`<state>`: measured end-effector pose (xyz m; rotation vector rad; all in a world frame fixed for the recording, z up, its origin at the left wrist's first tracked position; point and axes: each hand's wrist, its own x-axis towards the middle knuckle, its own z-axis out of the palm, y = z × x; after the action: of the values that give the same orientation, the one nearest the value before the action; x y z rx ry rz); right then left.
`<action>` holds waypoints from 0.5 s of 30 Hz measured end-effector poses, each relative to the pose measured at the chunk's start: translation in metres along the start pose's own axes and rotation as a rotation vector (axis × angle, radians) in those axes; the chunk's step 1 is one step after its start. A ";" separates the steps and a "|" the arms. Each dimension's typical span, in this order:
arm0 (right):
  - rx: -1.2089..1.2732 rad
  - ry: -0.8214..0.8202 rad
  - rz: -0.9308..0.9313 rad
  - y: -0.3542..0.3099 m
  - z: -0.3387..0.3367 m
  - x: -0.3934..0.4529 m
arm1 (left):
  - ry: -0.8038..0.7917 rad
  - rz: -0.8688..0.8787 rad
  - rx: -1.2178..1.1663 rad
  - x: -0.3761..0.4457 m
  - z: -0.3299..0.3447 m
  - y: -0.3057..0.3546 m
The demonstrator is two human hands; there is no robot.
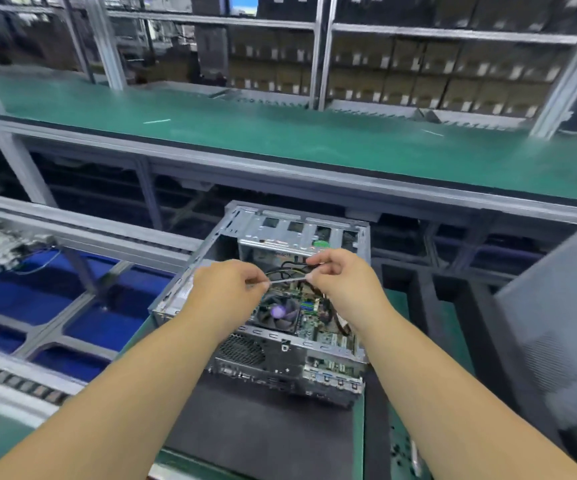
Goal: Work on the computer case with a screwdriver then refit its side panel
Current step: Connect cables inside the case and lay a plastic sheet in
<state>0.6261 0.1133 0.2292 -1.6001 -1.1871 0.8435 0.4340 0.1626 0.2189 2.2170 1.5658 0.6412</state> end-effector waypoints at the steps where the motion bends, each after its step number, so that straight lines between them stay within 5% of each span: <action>1: -0.009 0.002 0.009 0.002 0.000 0.002 | -0.032 -0.002 -0.038 0.004 0.004 0.002; 9: -0.059 0.086 0.058 0.016 -0.003 0.021 | -0.227 0.105 -0.268 0.052 0.034 0.021; 15: -0.099 0.224 0.236 0.031 0.001 0.039 | -0.343 0.086 -0.055 0.094 0.053 0.018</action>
<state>0.6460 0.1483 0.1993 -1.8881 -0.9061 0.7383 0.5044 0.2438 0.1991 2.2201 1.2726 0.3004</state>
